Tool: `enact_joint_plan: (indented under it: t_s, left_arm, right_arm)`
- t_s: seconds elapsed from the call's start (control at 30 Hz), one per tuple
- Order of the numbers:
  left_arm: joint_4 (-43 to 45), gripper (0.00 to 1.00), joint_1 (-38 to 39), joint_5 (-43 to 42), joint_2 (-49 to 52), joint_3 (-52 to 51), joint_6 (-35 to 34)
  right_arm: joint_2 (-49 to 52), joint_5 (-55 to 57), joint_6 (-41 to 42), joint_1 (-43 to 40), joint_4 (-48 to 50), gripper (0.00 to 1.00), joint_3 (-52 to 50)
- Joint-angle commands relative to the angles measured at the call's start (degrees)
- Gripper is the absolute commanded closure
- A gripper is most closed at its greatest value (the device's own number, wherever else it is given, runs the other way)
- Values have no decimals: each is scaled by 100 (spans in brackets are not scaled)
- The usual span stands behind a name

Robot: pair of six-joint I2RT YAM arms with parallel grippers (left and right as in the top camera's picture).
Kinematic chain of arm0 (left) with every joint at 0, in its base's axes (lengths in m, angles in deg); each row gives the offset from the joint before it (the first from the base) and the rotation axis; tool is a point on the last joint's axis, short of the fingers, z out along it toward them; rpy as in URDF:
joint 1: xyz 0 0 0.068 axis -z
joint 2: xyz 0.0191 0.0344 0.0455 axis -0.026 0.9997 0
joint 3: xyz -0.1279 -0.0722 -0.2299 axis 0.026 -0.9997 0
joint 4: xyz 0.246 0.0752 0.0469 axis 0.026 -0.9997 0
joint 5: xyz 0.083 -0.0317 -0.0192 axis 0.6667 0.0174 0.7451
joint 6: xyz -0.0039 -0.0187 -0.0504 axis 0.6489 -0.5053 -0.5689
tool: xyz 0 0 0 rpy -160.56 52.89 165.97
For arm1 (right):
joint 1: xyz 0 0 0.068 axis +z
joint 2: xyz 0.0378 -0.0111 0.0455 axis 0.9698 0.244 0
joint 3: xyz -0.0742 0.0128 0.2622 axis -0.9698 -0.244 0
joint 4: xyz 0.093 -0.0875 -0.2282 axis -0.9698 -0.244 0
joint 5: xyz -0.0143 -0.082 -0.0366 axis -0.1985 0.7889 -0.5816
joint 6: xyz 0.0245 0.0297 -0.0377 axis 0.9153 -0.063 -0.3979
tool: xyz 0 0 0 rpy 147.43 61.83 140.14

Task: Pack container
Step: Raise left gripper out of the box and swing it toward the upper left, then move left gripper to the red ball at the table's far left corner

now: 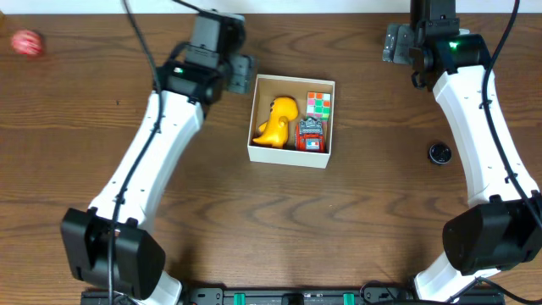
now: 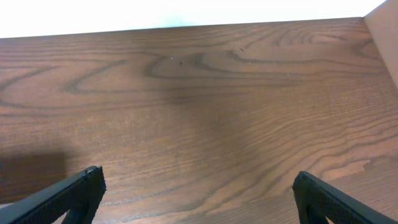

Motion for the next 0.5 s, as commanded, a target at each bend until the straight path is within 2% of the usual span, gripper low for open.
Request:
enact_joint_plan:
  t_s: [0.0,0.13,0.3,0.47]
  left_arm:
    - [-114,25,-442,214,-118,-24,-846]
    - [-382,24,-1010,216,-127,-24,-1475]
    - [-603,19,-1628,216,-127,-24,-1506]
    - [-463,16,-2120,214,-127,-24,-1504]
  right_arm:
    - [4,57,81,7,-4,1,11]
    - [4,57,81,4,-4,1,9]
    - [4,57,81,4,-4,1,11]
    - [4,57,81,7,-7,1,9]
